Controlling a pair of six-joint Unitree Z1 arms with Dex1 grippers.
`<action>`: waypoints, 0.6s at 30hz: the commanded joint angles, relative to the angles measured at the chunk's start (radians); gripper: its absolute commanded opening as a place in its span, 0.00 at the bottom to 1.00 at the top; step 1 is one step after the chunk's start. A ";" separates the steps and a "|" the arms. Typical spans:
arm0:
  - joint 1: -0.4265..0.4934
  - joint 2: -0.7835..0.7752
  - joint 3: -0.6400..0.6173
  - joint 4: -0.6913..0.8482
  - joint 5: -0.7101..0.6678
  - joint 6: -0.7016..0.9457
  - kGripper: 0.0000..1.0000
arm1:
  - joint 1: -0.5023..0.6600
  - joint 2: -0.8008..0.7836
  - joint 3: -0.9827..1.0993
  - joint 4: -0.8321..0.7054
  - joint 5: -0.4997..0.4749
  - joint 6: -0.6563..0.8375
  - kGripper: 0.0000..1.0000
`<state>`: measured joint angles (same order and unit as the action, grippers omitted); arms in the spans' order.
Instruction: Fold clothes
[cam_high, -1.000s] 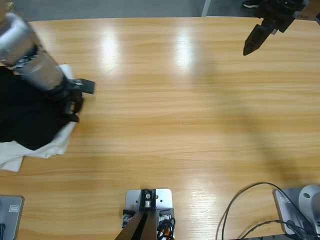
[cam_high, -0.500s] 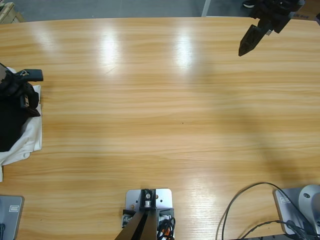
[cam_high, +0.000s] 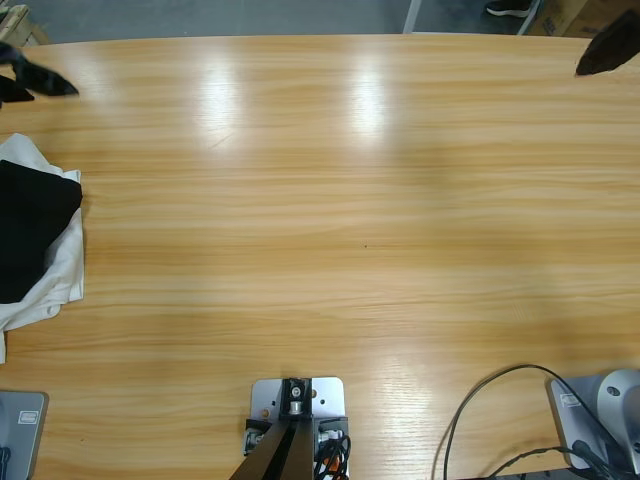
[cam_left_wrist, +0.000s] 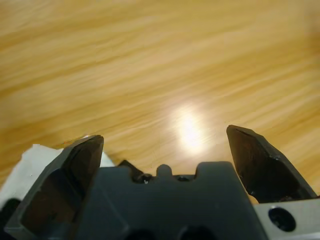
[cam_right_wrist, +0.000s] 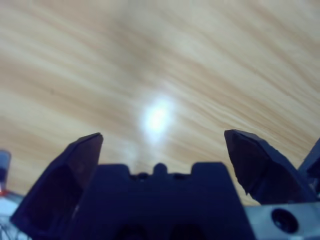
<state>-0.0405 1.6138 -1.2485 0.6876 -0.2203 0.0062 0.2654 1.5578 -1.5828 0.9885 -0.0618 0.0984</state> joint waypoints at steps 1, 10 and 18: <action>-0.005 -0.329 0.168 -0.096 0.042 -0.041 0.96 | 0.092 -0.273 0.407 -0.353 0.007 0.084 0.99; -0.272 -0.625 0.211 0.445 0.213 -0.303 0.97 | 0.092 -0.311 0.506 -0.022 0.034 0.119 1.00; -0.363 -0.529 0.224 0.477 0.180 -0.411 1.00 | 0.092 -0.381 0.621 -0.028 0.003 0.061 0.99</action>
<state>-0.3345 1.0585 -1.0621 1.1604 -0.0315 -0.3491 0.3466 1.2583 -1.0293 0.9475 -0.0263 0.1920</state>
